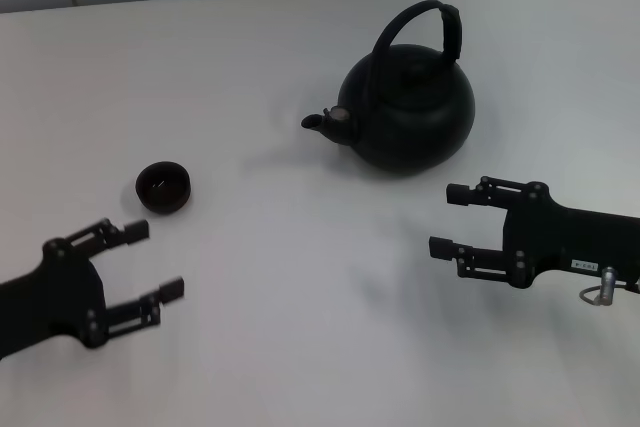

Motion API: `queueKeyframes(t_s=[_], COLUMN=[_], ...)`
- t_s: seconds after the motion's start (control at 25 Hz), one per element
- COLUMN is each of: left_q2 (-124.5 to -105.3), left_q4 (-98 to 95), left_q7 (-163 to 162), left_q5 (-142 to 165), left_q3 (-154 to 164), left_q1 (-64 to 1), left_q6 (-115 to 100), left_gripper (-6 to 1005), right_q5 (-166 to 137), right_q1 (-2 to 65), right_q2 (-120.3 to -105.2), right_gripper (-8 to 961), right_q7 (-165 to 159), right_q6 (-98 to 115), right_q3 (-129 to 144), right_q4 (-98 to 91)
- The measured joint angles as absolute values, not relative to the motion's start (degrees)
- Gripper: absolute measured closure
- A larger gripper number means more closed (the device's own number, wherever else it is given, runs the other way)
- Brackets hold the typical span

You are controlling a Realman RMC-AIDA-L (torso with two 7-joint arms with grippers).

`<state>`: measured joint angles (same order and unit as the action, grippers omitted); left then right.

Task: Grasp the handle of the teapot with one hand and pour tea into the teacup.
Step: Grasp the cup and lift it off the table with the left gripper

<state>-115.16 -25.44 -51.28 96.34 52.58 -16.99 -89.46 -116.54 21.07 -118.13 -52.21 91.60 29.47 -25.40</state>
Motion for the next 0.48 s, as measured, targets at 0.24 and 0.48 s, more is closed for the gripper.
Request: queueKeyframes(t_s=[0.24, 0.48], left_q2=[-118.29, -117.97], left_q4=[-23.7, -21.3], left_q7=[-46.5, -45.4], left_q5=[95.4, 95.1], left_q3=[39.0, 36.7], left_q1=[-16.3, -16.9], left_q6=[-83.6, -83.3], left_gripper=[210, 215], right_q5=[-116.3, -116.3], right_q1=[20.8, 20.9], right_q2=[-118.13, -118.12], right_gripper=[230, 231], right_q7=[-52.2, -52.2], right_q6=[92.0, 92.1], right_q3=[29.3, 29.3], right_q4=[-25.5, -25.7])
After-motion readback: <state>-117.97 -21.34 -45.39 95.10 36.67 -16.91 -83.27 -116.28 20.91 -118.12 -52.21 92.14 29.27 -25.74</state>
